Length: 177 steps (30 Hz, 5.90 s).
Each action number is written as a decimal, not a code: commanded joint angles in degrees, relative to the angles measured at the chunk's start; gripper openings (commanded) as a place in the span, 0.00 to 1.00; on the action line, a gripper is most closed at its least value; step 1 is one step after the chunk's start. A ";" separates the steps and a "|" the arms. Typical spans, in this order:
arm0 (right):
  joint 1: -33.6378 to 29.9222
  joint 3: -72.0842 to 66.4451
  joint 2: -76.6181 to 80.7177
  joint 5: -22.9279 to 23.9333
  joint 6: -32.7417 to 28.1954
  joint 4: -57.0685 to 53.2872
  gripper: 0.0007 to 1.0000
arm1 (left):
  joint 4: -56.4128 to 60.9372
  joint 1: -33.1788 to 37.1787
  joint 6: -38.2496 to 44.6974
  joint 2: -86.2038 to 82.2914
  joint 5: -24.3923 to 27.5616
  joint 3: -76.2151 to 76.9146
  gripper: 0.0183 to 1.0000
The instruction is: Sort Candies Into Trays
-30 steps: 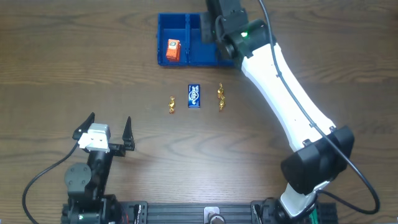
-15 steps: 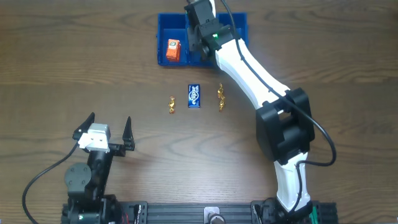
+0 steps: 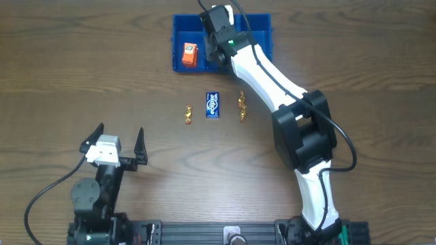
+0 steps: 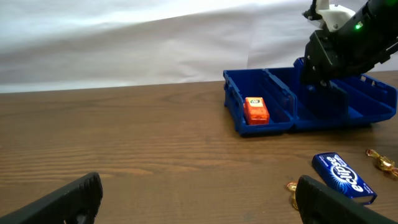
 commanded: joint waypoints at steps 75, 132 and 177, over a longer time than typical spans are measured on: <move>8.63 -7.91 -4.07 -10.69 14.19 -25.38 1.00 | -1.92 0.15 0.81 -0.33 0.76 -1.14 1.00; 9.01 -11.56 -0.31 -6.34 18.40 -18.60 0.04 | -1.92 0.15 0.81 -0.33 0.76 -1.14 1.00; -0.63 20.04 8.52 3.91 3.08 -18.60 0.04 | -1.92 0.15 0.81 -0.33 0.76 -1.14 1.00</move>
